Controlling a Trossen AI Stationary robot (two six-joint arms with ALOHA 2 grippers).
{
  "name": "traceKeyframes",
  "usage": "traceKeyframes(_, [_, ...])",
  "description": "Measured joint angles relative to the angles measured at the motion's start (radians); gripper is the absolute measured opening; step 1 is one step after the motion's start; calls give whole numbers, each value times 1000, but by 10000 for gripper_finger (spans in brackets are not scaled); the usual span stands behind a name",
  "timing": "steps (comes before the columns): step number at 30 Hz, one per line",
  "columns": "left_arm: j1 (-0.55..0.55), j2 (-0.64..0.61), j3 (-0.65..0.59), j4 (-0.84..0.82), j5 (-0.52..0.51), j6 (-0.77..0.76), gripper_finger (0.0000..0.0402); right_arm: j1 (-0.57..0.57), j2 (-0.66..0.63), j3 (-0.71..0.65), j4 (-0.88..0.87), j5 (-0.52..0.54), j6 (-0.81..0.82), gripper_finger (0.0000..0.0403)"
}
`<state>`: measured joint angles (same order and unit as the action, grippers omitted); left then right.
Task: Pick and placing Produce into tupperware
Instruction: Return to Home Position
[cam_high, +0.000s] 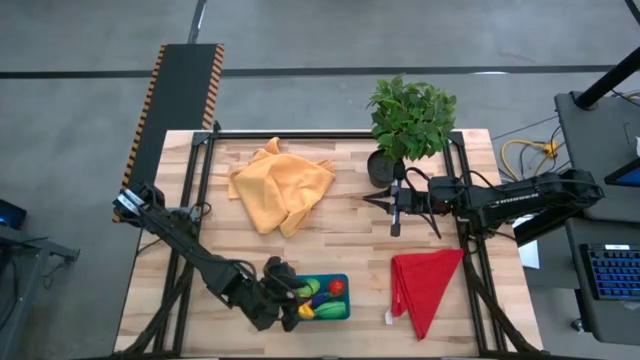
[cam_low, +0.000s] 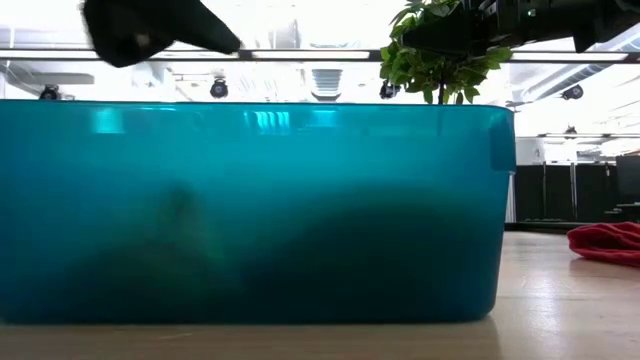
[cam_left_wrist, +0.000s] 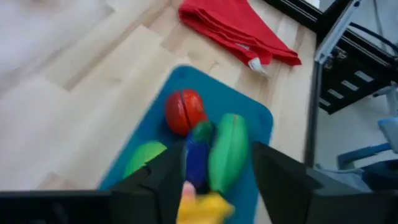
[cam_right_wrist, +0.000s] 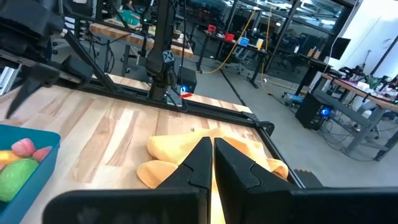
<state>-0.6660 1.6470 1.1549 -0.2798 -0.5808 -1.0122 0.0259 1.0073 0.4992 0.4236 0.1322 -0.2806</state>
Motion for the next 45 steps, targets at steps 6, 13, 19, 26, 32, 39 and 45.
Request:
traceKeyframes(6, [33, 0, 0, 49, -88, 261, 183, 0, -2, 0, 0, 0, -8, 9])
traceKeyframes(13, [95, -28, 3, 188, -103, 624, 129, 1, -73, 0, -5, -9, 99, 9])
traceKeyframes(19, [126, -124, 3, 295, -103, 849, 79, 25, -216, 0, -111, -169, 212, 9])
traceKeyframes(26, [149, -276, 3, 368, -77, 1074, 17, 159, -379, -2, -329, -183, 209, 9])
traceKeyframes(32, [150, -333, 1, 336, -84, 1158, 5, 268, -516, -36, -459, -181, 162, 9])
traceKeyframes(39, [166, -339, 0, 267, -91, 1160, 6, 302, -613, -111, -501, -310, 107, 9])
traceKeyframes(45, [189, -336, -1, 224, -96, 1156, 6, 298, -715, -163, -555, -113, 83, 9])
